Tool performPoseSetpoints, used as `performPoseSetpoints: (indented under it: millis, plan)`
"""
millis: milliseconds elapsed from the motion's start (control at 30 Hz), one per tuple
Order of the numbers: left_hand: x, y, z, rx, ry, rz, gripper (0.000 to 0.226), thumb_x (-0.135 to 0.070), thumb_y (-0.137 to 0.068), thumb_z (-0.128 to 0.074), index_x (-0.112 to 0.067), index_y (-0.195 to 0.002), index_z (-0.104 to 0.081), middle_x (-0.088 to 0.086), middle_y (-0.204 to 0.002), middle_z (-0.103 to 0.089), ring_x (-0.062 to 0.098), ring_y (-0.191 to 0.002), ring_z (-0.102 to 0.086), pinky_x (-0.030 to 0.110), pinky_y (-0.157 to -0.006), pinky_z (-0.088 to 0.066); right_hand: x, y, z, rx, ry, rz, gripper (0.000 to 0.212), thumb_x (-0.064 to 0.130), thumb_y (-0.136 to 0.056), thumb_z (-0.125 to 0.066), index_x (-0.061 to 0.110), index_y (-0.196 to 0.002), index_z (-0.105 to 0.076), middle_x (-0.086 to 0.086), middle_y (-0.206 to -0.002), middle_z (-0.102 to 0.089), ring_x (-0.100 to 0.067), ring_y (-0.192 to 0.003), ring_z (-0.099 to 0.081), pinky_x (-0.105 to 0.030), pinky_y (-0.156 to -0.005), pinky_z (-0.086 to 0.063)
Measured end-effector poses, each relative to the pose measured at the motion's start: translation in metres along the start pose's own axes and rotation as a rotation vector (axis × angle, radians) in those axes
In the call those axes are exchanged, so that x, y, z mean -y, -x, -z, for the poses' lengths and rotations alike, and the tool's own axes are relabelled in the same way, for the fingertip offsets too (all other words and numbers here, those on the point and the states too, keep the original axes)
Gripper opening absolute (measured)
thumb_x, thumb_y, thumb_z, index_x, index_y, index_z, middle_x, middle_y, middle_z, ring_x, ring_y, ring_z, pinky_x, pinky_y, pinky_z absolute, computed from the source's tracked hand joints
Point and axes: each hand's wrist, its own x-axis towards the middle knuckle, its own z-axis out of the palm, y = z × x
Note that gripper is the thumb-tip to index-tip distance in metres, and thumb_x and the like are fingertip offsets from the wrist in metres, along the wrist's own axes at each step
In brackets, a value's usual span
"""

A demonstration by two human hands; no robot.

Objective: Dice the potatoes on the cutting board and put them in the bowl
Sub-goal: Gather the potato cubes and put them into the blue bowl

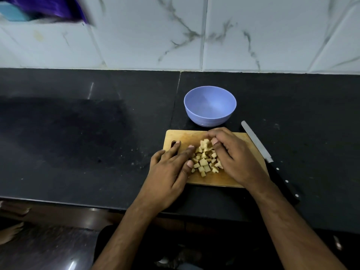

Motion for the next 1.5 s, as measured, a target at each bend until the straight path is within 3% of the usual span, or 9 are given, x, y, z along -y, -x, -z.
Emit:
performPoseSetpoints:
  millis: [200,333,567,700,867,1000,1167,1367,1500]
  plan:
    - [-0.005,-0.011,0.0,-0.032,0.099,-0.008,0.05,-0.05,-0.107,-0.026,-0.035,-0.152,-0.041,-0.021,-0.154,-0.039,-0.008,-0.148,-0.019,0.03,-0.118,-0.014,-0.003,0.003,0.005,-0.198,0.006,-0.054,0.031,-0.002,-0.097,-0.046,0.014,-0.117,-0.064,0.007,-0.111,-0.067,-0.001,-0.106,-0.063,-0.024,-0.092,-0.052]
    - [-0.007,-0.021,-0.002,-0.171,0.245,0.001,0.044,-0.047,-0.107,-0.034,-0.03,-0.142,-0.055,-0.016,-0.135,-0.062,0.001,-0.127,-0.054,0.043,-0.106,-0.042,-0.005,0.003,0.005,-0.222,-0.006,-0.027,0.028,0.0,-0.095,-0.052,0.014,-0.117,-0.062,0.007,-0.115,-0.062,-0.003,-0.105,-0.065,-0.028,-0.089,-0.057]
    - [-0.026,-0.043,-0.003,-0.204,0.707,0.163,0.065,-0.063,-0.1,-0.025,-0.024,-0.143,-0.055,-0.016,-0.132,-0.063,-0.006,-0.126,-0.053,0.014,-0.102,-0.042,-0.011,0.002,0.009,-0.387,0.026,-0.082,0.014,0.018,-0.099,-0.058,0.018,-0.109,-0.068,0.012,-0.104,-0.064,-0.002,-0.098,-0.063,-0.025,-0.083,-0.055]
    - [-0.028,-0.059,-0.015,-0.117,1.107,0.294,0.092,-0.08,-0.085,-0.017,-0.021,-0.149,-0.046,-0.003,-0.148,-0.054,0.008,-0.136,-0.051,0.038,-0.12,-0.034,-0.011,-0.002,0.005,-0.097,0.04,-0.127,0.034,0.044,-0.103,-0.044,0.024,-0.121,-0.065,0.016,-0.114,-0.062,0.003,-0.106,-0.058,-0.027,-0.09,-0.053]
    - [-0.021,-0.06,-0.016,-0.266,1.398,0.255,0.087,-0.07,-0.091,-0.012,-0.012,-0.146,-0.047,0.01,-0.143,-0.058,0.021,-0.135,-0.054,0.041,-0.117,-0.037,-0.009,0.0,0.0,0.15,0.162,0.046,0.054,0.056,-0.1,-0.039,0.022,-0.14,-0.051,0.013,-0.138,-0.053,0.001,-0.127,-0.048,-0.027,-0.102,-0.045]
    - [-0.023,-0.06,-0.02,-0.326,1.316,0.26,0.085,-0.069,-0.09,-0.01,-0.013,-0.14,-0.053,0.004,-0.138,-0.063,0.013,-0.131,-0.056,0.033,-0.11,-0.042,-0.005,0.0,-0.007,0.292,0.516,0.108,0.075,0.076,-0.088,-0.037,0.027,-0.145,-0.042,0.009,-0.144,-0.042,-0.011,-0.13,-0.042,-0.036,-0.104,-0.042]
    - [-0.027,-0.057,-0.026,-0.296,1.101,0.251,0.086,-0.07,-0.092,-0.011,-0.012,-0.136,-0.057,-0.001,-0.132,-0.066,0.006,-0.125,-0.06,0.021,-0.099,-0.047,-0.001,-0.001,-0.011,0.238,0.571,0.147,0.039,0.06,-0.089,-0.046,0.031,-0.115,-0.052,0.009,-0.12,-0.048,-0.014,-0.107,-0.046,-0.036,-0.09,-0.044]
    - [-0.028,-0.051,-0.032,-0.262,0.886,0.159,0.085,-0.081,-0.092,-0.019,-0.02,-0.132,-0.061,-0.002,-0.122,-0.07,0.012,-0.118,-0.064,0.03,-0.097,-0.052,-0.004,-0.001,-0.013,0.142,0.517,0.15,0.021,0.039,-0.094,-0.047,0.019,-0.096,-0.053,0.001,-0.094,-0.049,-0.018,-0.082,-0.047,-0.037,-0.069,-0.041]
    - [-0.033,-0.05,-0.036,-0.235,0.728,0.047,0.064,-0.066,-0.102,-0.023,-0.024,-0.13,-0.061,-0.001,-0.114,-0.069,0.018,-0.104,-0.066,0.047,-0.085,-0.056,-0.004,0.0,-0.011,0.078,0.402,0.099,0.018,0.03,-0.09,-0.049,0.013,-0.09,-0.053,-0.001,-0.089,-0.049,-0.019,-0.07,-0.048,-0.037,-0.057,-0.039]
